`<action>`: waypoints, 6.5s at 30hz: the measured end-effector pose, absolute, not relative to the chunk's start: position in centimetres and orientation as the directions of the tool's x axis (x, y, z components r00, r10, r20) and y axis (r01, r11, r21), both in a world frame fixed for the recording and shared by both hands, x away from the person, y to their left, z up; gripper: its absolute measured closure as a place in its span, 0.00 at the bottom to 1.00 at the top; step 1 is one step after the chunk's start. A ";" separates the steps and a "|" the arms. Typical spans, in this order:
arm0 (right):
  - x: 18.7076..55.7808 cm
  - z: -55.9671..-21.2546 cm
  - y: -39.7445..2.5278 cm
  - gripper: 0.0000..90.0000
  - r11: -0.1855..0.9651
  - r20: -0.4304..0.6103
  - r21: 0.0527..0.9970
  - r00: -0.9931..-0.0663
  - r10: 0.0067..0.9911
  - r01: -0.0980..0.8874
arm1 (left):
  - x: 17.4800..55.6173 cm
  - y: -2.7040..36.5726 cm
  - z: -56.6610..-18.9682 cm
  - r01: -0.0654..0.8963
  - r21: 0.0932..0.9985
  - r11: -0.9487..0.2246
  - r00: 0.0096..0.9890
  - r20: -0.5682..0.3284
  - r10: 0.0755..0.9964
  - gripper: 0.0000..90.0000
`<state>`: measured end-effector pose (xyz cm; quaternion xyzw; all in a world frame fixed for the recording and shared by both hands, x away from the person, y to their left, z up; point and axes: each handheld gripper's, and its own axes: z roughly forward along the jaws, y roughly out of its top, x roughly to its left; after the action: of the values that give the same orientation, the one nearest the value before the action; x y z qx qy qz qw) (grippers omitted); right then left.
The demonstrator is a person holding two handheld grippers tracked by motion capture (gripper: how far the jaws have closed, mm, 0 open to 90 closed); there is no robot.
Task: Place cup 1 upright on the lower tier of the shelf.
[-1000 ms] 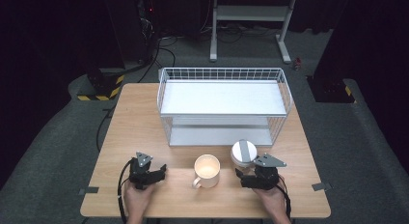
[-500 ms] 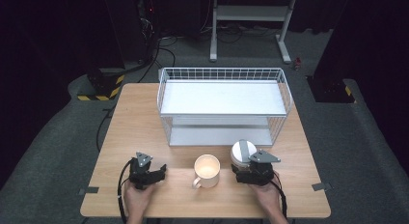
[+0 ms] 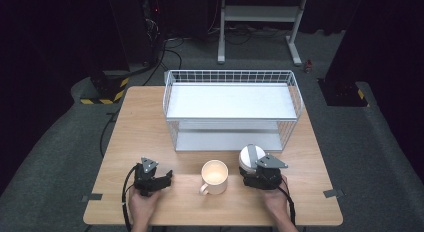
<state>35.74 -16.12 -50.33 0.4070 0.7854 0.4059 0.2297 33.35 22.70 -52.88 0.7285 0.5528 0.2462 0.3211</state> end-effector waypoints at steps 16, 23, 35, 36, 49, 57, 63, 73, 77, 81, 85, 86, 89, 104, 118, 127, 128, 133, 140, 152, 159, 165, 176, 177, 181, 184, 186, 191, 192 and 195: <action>36.1 -49.8 -17.0 0.21 0.329 -0.030 0.828 -0.550 0.835 0.455 | 33.4 22.7 -52.9 0.647 0.740 -0.184 0.269 0.005 0.963 0.22; 36.8 -48.9 -17.1 0.21 0.309 -0.015 0.835 -0.544 0.839 0.454 | 33.4 22.7 -52.9 0.647 0.740 -0.184 0.269 0.005 0.963 0.22; 39.0 -48.1 -16.9 0.21 0.305 -0.007 0.831 -0.539 0.843 0.466 | 33.4 22.7 -52.9 0.647 0.740 -0.185 0.269 0.005 0.963 0.22; 39.2 -48.0 -16.9 0.21 0.299 -0.004 0.831 -0.532 0.847 0.470 | 33.4 22.7 -52.9 0.647 0.740 -0.184 0.269 0.005 0.963 0.22; 41.8 -47.9 -16.8 0.21 0.273 0.008 0.822 -0.491 0.871 0.499 | 33.3 22.7 -52.9 0.648 0.738 -0.187 0.271 0.006 0.963 0.22; 43.3 -48.5 -16.5 0.21 0.243 0.016 0.825 -0.450 0.893 0.511 | 33.3 22.7 -52.9 0.648 0.738 -0.187 0.270 0.006 0.963 0.22; 43.6 -48.5 -16.4 0.21 0.247 0.008 0.825 -0.448 0.894 0.508 | 33.3 22.7 -52.9 0.648 0.738 -0.187 0.270 0.006 0.963 0.22; 44.4 -48.6 -16.4 0.20 0.273 -0.018 0.824 -0.459 0.888 0.497 | 33.4 22.7 -52.9 0.648 0.738 -0.188 0.270 0.008 0.963 0.22; 44.5 -48.7 -16.5 0.15 0.271 -0.009 0.818 -0.460 0.888 0.508 | 33.4 22.7 -52.9 0.648 0.738 -0.188 0.270 0.008 0.963 0.22; 44.1 -48.8 -16.6 0.15 0.273 -0.003 0.812 -0.464 0.886 0.516 | 33.4 22.8 -52.9 0.647 0.738 -0.189 0.270 0.009 0.963 0.22; 43.8 -48.9 -16.9 0.15 0.277 -0.010 0.812 -0.462 0.887 0.514 | 33.4 22.8 -52.9 0.647 0.739 -0.188 0.270 0.009 0.963 0.22; 43.8 -48.9 -16.9 0.15 0.277 -0.010 0.812 -0.462 0.887 0.514 | 33.4 22.8 -52.9 0.647 0.739 -0.188 0.270 0.009 0.963 0.22; 43.3 -48.9 -17.2 0.16 0.268 0.003 0.805 -0.455 0.890 0.530 | 33.4 22.8 -52.9 0.647 0.739 -0.188 0.270 0.009 0.963 0.23; 42.2 -49.4 -17.2 0.26 0.263 -0.006 0.798 -0.430 0.903 0.542 | 33.4 22.8 -52.9 0.647 0.739 -0.188 0.269 0.009 0.963 0.23; 43.1 -49.6 -16.8 0.35 0.250 -0.018 0.799 -0.395 0.919 0.546 | 33.4 22.8 -52.9 0.648 0.739 -0.186 0.268 0.008 0.963 0.23; 43.8 -49.6 -16.6 0.44 0.234 -0.019 0.802 -0.368 0.930 0.550 | 33.4 22.8 -52.9 0.647 0.740 -0.185 0.266 0.008 0.964 0.23; 43.8 -49.6 -16.6 0.44 0.234 -0.019 0.802 -0.368 0.930 0.550 | 33.4 22.8 -52.9 0.647 0.740 -0.185 0.266 0.008 0.964 0.23; 44.1 -49.5 -16.4 0.54 0.228 -0.027 0.803 -0.348 0.937 0.551 | 33.4 22.8 -52.9 0.649 0.739 -0.182 0.263 0.006 0.965 0.23; 44.5 -49.9 -16.1 0.63 0.248 -0.063 0.798 -0.333 0.941 0.550 | 33.4 22.8 -52.8 0.651 0.737 -0.179 0.260 0.004 0.966 0.24; 45.7 -49.8 -15.8 0.73 0.224 -0.038 0.795 -0.322 0.946 0.564 | 33.4 22.9 -52.8 0.651 0.737 -0.180 0.258 0.008 0.966 0.23; 46.4 -50.4 -15.5 0.75 0.202 -0.023 0.793 -0.303 0.953 0.575 | 33.4 22.8 -52.8 0.651 0.738 -0.180 0.258 0.009 0.966 0.23; 46.8 -50.5 -15.5 0.75 0.186 -0.010 0.791 -0.292 0.956 0.583 | 33.4 22.8 -52.8 0.651 0.737 -0.182 0.258 0.010 0.966 0.23; 45.5 -49.9 -16.1 0.51 0.198 0.031 0.790 -0.359 0.933 0.581 | 33.4 22.8 -52.8 0.652 0.737 -0.177 0.255 0.007 0.967 0.24; 45.5 -49.9 -16.1 0.51 0.198 0.031 0.790 -0.359 0.933 0.581 | 33.4 22.8 -52.8 0.652 0.737 -0.177 0.255 0.007 0.967 0.24; 45.1 -49.3 -16.4 0.48 0.197 0.044 0.802 -0.385 0.922 0.564 | 33.4 22.8 -52.8 0.652 0.738 -0.177 0.255 0.007 0.967 0.24; 44.6 -48.6 -16.7 0.46 0.194 0.054 0.812 -0.402 0.914 0.550 | 33.4 22.8 -52.9 0.650 0.740 -0.173 0.251 0.005 0.968 0.24; 44.4 -48.5 -16.7 0.46 0.183 0.065 0.813 -0.400 0.914 0.553 | 33.4 22.8 -52.9 0.650 0.740 -0.172 0.251 0.004 0.968 0.24; 43.8 -48.2 -17.1 0.44 0.186 0.071 0.821 -0.421 0.904 0.540 | 33.4 22.8 -52.9 0.650 0.740 -0.172 0.251 0.004 0.968 0.24; 43.8 -48.2 -17.1 0.44 0.186 0.071 0.821 -0.421 0.904 0.540 | 33.4 22.8 -52.9 0.650 0.740 -0.172 0.251 0.004 0.968 0.24; 43.4 -48.0 -17.5 0.43 0.178 0.083 0.824 -0.425 0.901 0.538 | 33.4 22.8 -52.9 0.650 0.740 -0.172 0.251 0.004 0.968 0.24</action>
<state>43.42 -17.45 -47.96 0.4890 0.7356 0.4143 0.2194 33.36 22.79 -52.86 0.7237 0.5590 0.2493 0.3188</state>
